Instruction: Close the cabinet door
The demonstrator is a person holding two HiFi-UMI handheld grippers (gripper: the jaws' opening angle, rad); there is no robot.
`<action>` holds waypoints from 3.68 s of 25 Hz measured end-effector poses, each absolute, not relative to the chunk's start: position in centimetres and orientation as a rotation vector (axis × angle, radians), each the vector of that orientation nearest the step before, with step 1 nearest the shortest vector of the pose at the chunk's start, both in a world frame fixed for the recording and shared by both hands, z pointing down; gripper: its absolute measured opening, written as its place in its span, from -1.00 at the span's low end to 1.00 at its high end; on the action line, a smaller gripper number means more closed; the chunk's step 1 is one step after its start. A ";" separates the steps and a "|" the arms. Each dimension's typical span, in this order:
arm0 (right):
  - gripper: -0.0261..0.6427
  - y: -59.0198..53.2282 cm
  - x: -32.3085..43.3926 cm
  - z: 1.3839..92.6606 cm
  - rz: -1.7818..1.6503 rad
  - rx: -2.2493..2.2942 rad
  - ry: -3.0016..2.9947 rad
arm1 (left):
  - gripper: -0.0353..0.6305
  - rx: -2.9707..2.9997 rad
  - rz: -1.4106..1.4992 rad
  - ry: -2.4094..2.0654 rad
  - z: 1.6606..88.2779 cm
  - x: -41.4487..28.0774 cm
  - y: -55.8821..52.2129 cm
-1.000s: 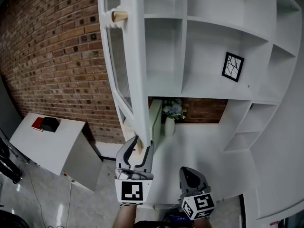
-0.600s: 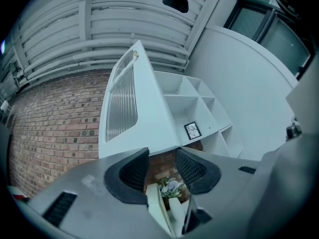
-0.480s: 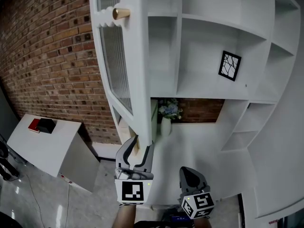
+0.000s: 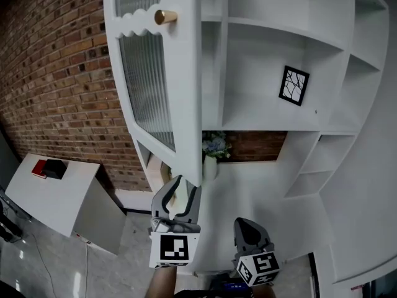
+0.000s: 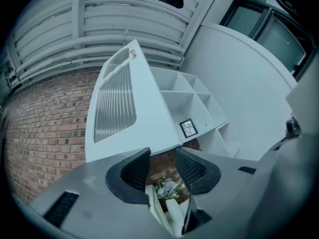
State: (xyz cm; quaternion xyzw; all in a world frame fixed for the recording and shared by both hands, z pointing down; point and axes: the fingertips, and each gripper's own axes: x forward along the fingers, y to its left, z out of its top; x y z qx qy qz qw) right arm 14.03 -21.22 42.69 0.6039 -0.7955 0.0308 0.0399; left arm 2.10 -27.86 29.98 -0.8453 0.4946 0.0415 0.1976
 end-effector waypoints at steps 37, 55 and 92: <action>-0.92 -29.6 18.4 41.8 0.097 1.906 -2.374 | -0.83 -2.623 0.391 1.342 29.2 5.8 -38.1; -0.92 -34.4 18.2 43.3 0.156 1.849 -2.410 | -0.85 -2.629 0.412 1.367 29.6 6.4 -41.4; -0.92 -30.5 14.8 41.6 0.096 1.850 -2.424 | -0.85 -2.725 0.251 1.405 34.6 0.6 -36.5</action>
